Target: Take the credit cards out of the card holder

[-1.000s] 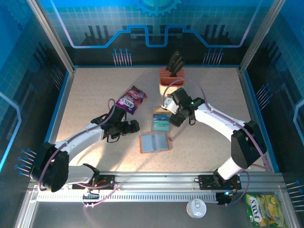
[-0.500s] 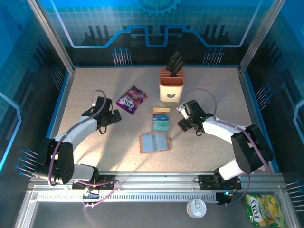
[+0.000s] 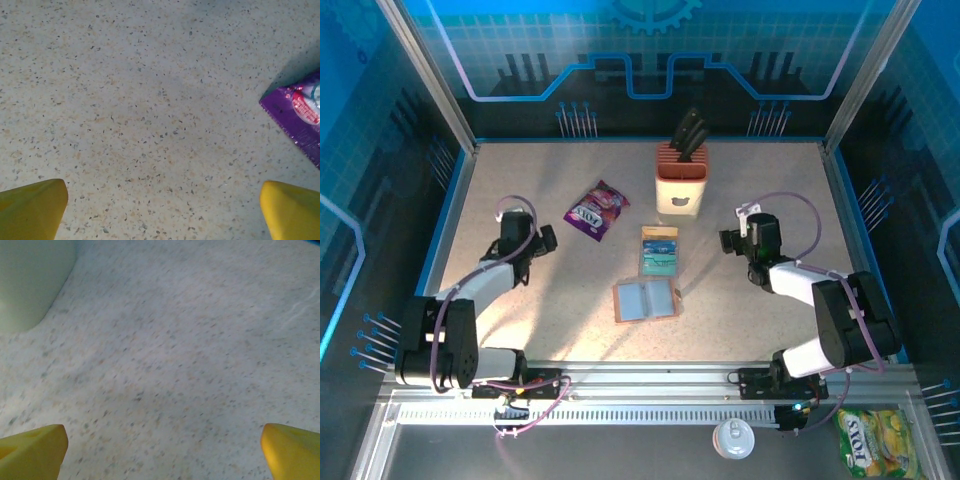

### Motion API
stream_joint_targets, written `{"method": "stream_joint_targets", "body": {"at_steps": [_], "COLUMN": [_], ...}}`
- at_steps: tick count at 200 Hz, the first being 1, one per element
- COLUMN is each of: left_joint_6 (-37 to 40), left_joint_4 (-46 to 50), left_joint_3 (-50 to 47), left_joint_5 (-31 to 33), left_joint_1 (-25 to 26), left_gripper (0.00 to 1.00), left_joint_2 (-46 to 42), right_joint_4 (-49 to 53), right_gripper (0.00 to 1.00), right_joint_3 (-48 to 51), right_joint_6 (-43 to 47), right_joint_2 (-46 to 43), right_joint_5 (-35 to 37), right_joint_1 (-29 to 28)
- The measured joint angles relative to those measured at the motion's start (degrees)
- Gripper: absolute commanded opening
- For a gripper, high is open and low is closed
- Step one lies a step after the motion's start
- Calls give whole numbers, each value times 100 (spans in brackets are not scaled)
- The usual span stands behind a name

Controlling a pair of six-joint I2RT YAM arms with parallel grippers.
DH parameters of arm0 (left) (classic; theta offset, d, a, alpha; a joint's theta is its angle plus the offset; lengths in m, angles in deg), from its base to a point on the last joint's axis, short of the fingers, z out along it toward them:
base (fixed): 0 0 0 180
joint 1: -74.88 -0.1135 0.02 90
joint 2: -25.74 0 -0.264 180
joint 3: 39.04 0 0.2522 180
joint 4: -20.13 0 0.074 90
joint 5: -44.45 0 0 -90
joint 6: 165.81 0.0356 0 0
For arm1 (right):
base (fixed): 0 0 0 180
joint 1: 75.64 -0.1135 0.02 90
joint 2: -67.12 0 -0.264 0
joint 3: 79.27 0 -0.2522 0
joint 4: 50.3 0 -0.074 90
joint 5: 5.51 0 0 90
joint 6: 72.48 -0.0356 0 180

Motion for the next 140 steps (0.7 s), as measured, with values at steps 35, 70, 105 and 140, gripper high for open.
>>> {"method": "stream_joint_targets", "body": {"at_steps": [35, 70, 105, 140], "left_joint_6": [258, 391, 584, 793], "left_joint_4": [-1412, -2356, -2573, -2946], "left_joint_3": [-636, -697, -625, -667], "left_joint_5": [-26, -74, -428, -828], "left_joint_1": [-4, -66, -79, -81], "left_gripper": [99, 99, 99, 98], "left_joint_2": [2, 186, 345, 345], "right_joint_4": [-1213, -2197, -2371, -2417], "right_gripper": [100, 100, 100, 100], "right_joint_3": [518, 981, 960, 887], "right_joint_6": [-184, -297, -315, -315], "right_joint_2": [37, 407, 442, 442], "right_joint_5": [-273, -710, -1023, -1198], "right_joint_1": [435, 623, 669, 669]}}
